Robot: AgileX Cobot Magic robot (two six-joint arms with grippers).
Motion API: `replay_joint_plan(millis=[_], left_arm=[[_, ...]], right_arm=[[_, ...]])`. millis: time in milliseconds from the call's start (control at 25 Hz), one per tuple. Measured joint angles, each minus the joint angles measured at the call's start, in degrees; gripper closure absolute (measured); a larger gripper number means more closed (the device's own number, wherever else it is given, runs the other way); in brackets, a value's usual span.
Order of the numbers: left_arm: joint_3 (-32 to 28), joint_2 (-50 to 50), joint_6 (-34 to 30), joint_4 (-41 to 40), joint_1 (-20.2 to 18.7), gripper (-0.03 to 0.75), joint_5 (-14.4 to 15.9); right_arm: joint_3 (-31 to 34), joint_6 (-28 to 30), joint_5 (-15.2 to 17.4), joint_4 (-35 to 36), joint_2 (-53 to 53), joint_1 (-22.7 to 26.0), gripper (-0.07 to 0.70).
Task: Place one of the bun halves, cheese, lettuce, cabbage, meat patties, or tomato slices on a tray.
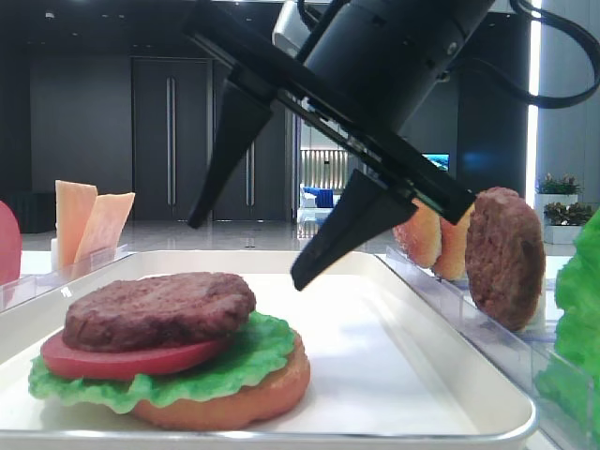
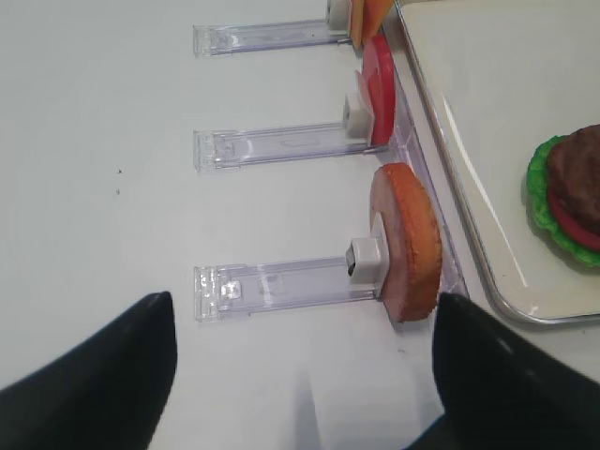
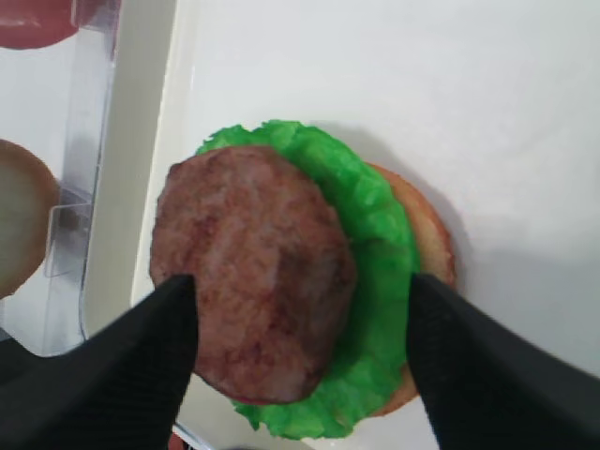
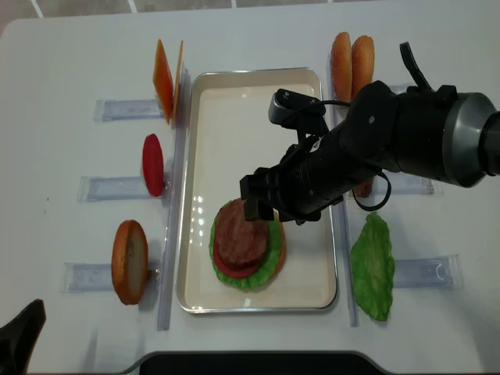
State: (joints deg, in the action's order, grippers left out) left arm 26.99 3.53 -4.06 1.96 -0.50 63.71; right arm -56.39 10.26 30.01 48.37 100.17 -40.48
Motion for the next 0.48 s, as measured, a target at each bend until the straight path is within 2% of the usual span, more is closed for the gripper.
replay_joint_plan(millis=[280,480], left_arm=[[0.0,0.0,0.0,0.0,0.0,0.057,0.0],[0.0,0.0,0.0,0.0,0.0,0.057,0.0]], right_arm=[[-0.4,-4.3,1.1,-4.0,0.0,0.0,0.175],[-4.7,-10.3,5.3,-10.9,0.0,0.0,0.174]])
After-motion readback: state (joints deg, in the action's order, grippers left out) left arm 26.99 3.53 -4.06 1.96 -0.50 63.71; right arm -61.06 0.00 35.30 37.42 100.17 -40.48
